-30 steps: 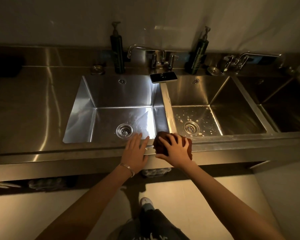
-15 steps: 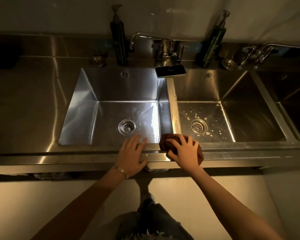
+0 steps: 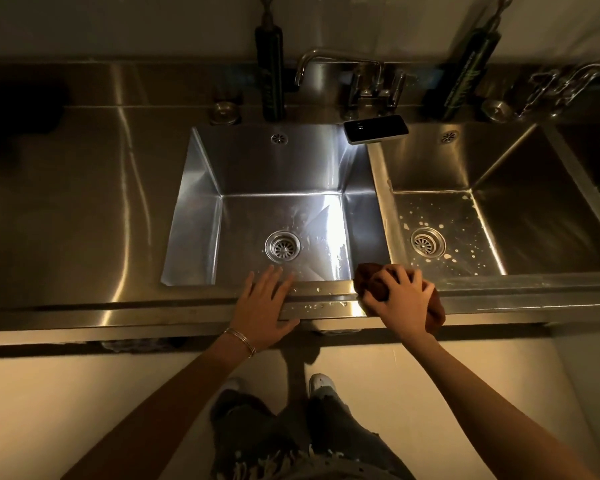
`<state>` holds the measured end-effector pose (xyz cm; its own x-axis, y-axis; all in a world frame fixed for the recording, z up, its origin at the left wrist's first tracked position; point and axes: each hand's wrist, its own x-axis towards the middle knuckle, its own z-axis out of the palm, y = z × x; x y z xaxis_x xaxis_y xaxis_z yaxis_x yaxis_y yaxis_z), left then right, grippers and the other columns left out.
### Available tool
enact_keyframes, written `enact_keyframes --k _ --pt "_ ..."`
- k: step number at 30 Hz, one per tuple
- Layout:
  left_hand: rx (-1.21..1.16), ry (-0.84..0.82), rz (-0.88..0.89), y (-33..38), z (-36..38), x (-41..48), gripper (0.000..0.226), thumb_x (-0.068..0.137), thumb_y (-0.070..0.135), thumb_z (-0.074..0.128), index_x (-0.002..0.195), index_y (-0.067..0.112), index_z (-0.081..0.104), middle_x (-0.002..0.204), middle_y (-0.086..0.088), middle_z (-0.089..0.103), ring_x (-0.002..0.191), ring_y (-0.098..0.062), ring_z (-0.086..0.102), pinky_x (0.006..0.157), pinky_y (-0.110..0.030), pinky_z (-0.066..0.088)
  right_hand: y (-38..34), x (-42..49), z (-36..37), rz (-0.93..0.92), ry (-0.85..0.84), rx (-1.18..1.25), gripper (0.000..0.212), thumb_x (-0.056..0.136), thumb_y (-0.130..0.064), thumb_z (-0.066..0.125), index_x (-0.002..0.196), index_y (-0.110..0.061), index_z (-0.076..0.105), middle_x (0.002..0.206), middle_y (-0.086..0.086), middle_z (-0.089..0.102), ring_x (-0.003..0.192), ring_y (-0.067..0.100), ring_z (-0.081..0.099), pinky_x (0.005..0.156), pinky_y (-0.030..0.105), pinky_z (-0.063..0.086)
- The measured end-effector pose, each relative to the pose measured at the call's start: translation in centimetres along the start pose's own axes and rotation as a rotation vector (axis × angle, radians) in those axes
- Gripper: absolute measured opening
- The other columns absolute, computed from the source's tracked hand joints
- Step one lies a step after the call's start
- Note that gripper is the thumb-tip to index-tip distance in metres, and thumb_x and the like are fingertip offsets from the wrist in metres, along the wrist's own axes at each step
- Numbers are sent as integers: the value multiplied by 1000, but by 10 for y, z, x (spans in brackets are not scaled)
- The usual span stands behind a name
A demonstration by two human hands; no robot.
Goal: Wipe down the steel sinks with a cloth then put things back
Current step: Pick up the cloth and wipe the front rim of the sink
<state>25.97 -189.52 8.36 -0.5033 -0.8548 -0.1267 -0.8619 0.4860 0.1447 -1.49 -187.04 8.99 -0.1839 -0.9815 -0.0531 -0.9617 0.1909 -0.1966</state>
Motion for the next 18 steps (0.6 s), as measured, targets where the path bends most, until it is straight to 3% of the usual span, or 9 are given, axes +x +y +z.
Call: enact_keyframes --k 5,8,13,15,18 --pt "20 9 69 -67 -16 -26 86 76 62 59 142 11 37 145 -17 41 136 -38 32 111 -57 20 -58 -10 7 47 26 23 44 79 -46 64 119 -27 57 128 2 54 121 33 39 102 50 27" --pt "62 -24 63 -121 -22 -46 92 74 73 43 142 12 38 145 -16 41 135 -36 34 111 -56 18 -107 -14 19 33 18 49 50 79 -48 63 125 -31 52 128 -1 54 122 30 39 102 50 27" --pt "39 -71 70 -197 -28 -76 107 72 86 14 140 7 40 145 -19 39 135 -42 31 110 -59 19 -197 -22 38 -13 27 47 41 74 -44 68 111 -29 63 116 1 61 112 34 47 97 50 29" --pt "53 -80 80 -213 -27 -82 110 72 87 9 140 7 41 145 -18 39 136 -42 30 110 -58 15 -210 -23 43 -59 28 30 41 73 -45 68 111 -29 63 115 2 61 112 34 48 96 51 31" --pt "71 -80 105 -224 -24 -87 106 77 84 10 131 4 51 137 -17 49 129 -45 40 103 -63 28 -200 -21 45 -116 15 25 43 74 -45 69 113 -29 63 119 2 60 114 33 46 96 49 30"
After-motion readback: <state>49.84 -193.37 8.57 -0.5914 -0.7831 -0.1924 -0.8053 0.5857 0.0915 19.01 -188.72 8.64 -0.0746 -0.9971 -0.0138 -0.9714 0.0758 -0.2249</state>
